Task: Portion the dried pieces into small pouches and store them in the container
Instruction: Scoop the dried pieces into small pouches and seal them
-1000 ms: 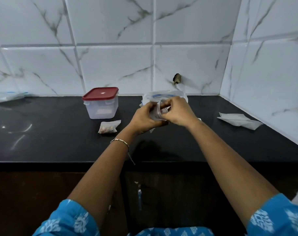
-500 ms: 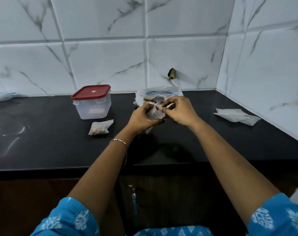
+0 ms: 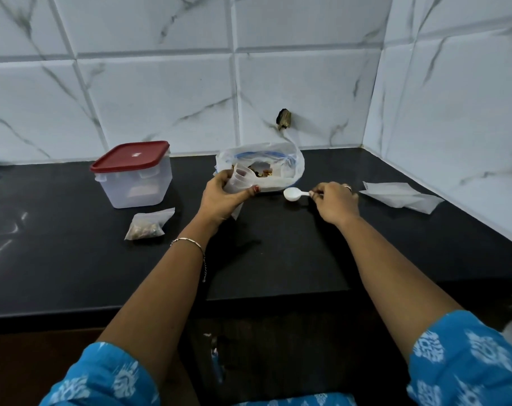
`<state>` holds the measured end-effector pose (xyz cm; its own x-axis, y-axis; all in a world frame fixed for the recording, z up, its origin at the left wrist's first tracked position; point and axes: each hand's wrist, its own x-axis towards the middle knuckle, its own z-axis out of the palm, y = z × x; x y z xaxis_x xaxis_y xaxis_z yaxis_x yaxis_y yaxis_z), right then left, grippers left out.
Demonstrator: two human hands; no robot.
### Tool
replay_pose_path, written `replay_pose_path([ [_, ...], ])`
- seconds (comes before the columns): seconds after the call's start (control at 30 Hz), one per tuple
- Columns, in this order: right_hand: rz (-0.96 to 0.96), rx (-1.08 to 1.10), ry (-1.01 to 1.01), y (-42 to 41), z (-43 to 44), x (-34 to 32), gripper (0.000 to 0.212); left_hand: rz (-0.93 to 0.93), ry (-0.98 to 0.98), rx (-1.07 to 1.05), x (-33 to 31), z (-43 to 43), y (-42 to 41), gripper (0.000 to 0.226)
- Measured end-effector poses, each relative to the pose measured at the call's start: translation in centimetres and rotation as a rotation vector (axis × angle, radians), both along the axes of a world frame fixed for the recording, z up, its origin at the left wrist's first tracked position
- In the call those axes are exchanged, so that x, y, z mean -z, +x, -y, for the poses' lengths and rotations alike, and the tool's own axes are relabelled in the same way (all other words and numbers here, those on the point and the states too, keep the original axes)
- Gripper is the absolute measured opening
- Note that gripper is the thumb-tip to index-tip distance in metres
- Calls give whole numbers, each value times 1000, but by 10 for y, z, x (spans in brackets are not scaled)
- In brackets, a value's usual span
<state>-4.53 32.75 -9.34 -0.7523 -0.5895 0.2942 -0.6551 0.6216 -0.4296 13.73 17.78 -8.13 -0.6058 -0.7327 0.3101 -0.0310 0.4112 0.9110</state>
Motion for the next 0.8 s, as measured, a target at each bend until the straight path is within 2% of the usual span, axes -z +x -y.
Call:
replay_pose_path([
  [0.1,24,-39,-47,-1,-2,-1,14,-13,49,4,-1,2,2,51],
  [0.17,77,-95,-195,0,-3,-4,10,-43,94,-22,-1,4,2,48],
  [0.27,87,-163,-376,7,8,-18,14,-134,190,-126,-3,11,2,54],
  [0.43,72,-324,-400,20,42,-53,21,-205,266,-184,-9,28,-4,52],
  [0.53,-22,-354,-311,18,65,-62,20,-195,241,-158,-17,39,-13,44],
  [0.6,-142,-345,-144,12,81,-59,25,-174,219,-154,-18,48,-21,38],
  [0.67,-250,-335,38,5,94,-51,29,-172,198,-167,-15,55,-26,43],
  [0.73,-359,-298,129,-2,105,-43,30,-120,185,-178,-10,61,-29,58],
  [0.8,-480,-250,172,-8,117,-40,31,-129,245,-137,-6,66,-31,51],
])
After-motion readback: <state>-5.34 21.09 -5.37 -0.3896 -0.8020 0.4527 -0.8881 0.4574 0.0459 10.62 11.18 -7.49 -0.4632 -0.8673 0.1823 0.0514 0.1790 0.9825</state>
